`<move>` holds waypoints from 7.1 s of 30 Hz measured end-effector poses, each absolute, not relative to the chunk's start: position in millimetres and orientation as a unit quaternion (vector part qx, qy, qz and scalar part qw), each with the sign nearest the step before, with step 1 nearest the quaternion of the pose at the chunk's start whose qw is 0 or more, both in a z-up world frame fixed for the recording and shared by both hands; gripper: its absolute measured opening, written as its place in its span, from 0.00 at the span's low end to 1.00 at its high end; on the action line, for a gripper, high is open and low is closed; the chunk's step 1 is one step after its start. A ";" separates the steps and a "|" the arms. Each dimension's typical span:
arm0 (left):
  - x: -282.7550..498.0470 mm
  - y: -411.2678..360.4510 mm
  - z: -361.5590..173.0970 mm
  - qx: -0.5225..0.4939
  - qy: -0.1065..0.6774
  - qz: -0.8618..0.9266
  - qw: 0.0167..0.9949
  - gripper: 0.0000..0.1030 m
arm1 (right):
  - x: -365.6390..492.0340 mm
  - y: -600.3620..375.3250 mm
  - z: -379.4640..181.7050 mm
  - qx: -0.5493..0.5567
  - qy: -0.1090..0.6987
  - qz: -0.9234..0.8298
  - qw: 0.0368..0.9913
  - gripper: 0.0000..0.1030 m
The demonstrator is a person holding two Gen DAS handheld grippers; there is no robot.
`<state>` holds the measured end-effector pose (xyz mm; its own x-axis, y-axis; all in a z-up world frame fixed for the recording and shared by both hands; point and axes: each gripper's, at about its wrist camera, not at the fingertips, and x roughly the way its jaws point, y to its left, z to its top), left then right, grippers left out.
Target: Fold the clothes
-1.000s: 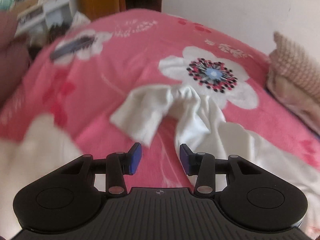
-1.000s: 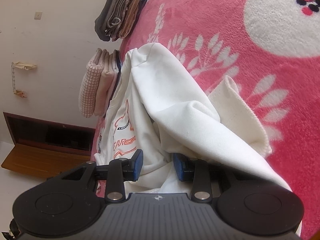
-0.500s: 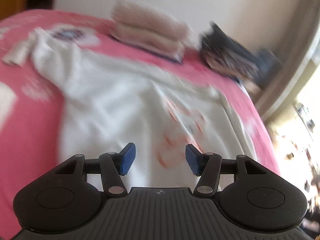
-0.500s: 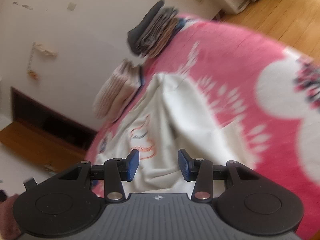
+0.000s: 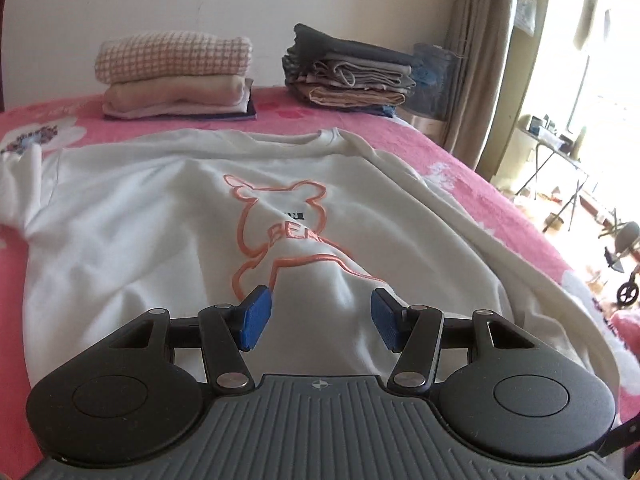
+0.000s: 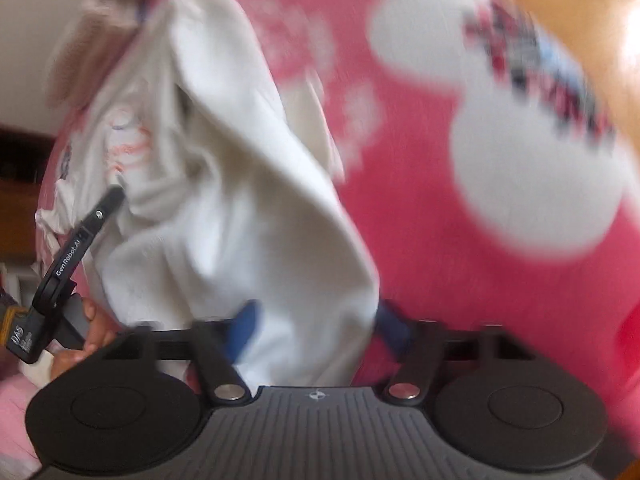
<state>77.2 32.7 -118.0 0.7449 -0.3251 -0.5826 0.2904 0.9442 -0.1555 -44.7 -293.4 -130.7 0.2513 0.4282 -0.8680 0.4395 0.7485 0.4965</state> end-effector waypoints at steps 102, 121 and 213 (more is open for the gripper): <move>19.1 246.0 -82.2 -0.354 0.435 -0.026 0.828 0.53 | -33.4 -105.5 -100.7 0.374 0.477 0.424 0.672 0.09; -3.3 215.5 -138.8 -0.362 0.521 -0.044 0.772 0.53 | -46.0 -88.6 -108.4 0.250 0.552 0.350 0.714 0.37; -38.8 251.2 -121.9 -0.346 0.489 -0.007 0.800 0.01 | 226.1 104.3 -100.6 0.120 0.402 0.374 0.827 0.06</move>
<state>-38.8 251.2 -121.9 0.5209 -0.3495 -0.7788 -0.3283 0.7601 -0.5607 226.1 104.3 -100.6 0.3973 0.7153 -0.5749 -0.5218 0.6914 0.4996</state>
